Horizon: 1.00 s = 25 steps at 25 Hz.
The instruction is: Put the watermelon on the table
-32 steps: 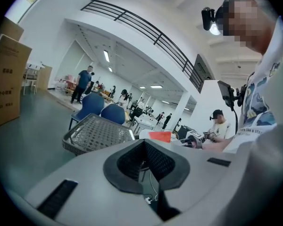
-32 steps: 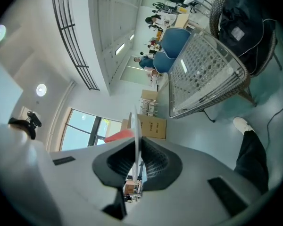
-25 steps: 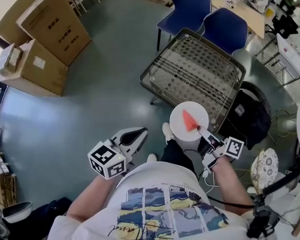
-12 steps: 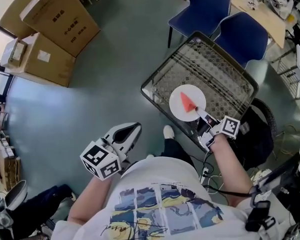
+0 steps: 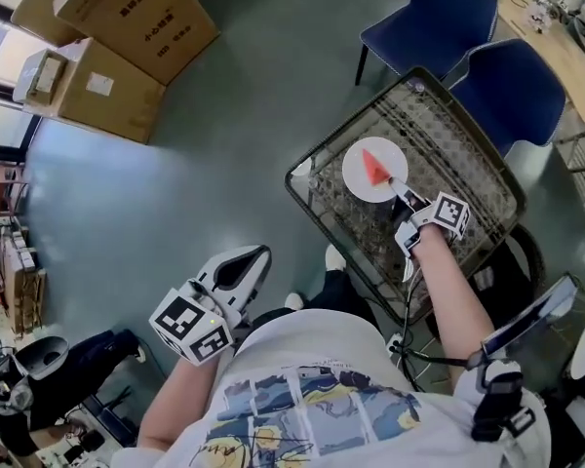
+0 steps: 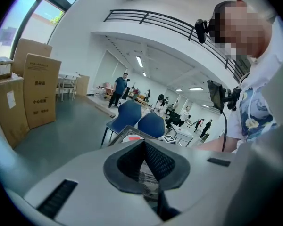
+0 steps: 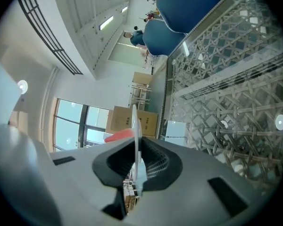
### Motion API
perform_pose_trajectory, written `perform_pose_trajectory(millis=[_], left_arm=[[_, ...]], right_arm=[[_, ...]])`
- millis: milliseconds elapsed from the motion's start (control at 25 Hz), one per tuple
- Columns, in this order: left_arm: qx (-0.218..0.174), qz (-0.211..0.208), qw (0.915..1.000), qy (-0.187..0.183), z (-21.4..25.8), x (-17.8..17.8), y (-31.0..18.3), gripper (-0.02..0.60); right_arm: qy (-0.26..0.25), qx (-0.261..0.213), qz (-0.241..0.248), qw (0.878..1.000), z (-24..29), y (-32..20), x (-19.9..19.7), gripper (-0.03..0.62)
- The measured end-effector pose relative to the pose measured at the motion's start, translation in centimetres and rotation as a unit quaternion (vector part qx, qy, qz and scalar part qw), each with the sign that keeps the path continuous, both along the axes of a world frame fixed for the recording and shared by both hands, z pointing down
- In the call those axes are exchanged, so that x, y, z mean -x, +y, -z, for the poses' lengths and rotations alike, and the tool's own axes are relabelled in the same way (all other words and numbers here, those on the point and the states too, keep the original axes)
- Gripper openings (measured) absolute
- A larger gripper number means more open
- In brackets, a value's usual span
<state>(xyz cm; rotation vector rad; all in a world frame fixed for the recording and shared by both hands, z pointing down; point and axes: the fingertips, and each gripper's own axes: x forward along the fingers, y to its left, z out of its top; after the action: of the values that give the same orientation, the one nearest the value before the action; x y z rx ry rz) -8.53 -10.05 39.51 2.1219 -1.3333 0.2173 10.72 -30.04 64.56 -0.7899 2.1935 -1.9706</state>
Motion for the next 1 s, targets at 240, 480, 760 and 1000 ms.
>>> perform_pose_trajectory(millis=[240,480,760,1000], left_arm=[[0.019,0.035,0.9992,-0.009,-0.8,2.0,-1.3,0.009],[0.034,0.063,0.9974,-0.012,-1.4,3.6,-1.8,0.009],[0.045,0.074,0.9962,-0.007,-2.8,4.0,-2.0,0.009],[0.048,0.078,0.9958,-0.008,-3.4,3.2,-1.6,0.009]], right_arm=[[0.011,0.024,-0.013,1.000,-4.6,-5.6,2.2,0.031],[0.030,0.042,-0.025,0.998,-8.4,-9.3,3.7,0.031],[0.052,0.057,-0.038,0.996,-11.6,-11.3,3.7,0.031],[0.065,0.068,-0.042,0.995,-13.3,-11.2,2.6,0.031]])
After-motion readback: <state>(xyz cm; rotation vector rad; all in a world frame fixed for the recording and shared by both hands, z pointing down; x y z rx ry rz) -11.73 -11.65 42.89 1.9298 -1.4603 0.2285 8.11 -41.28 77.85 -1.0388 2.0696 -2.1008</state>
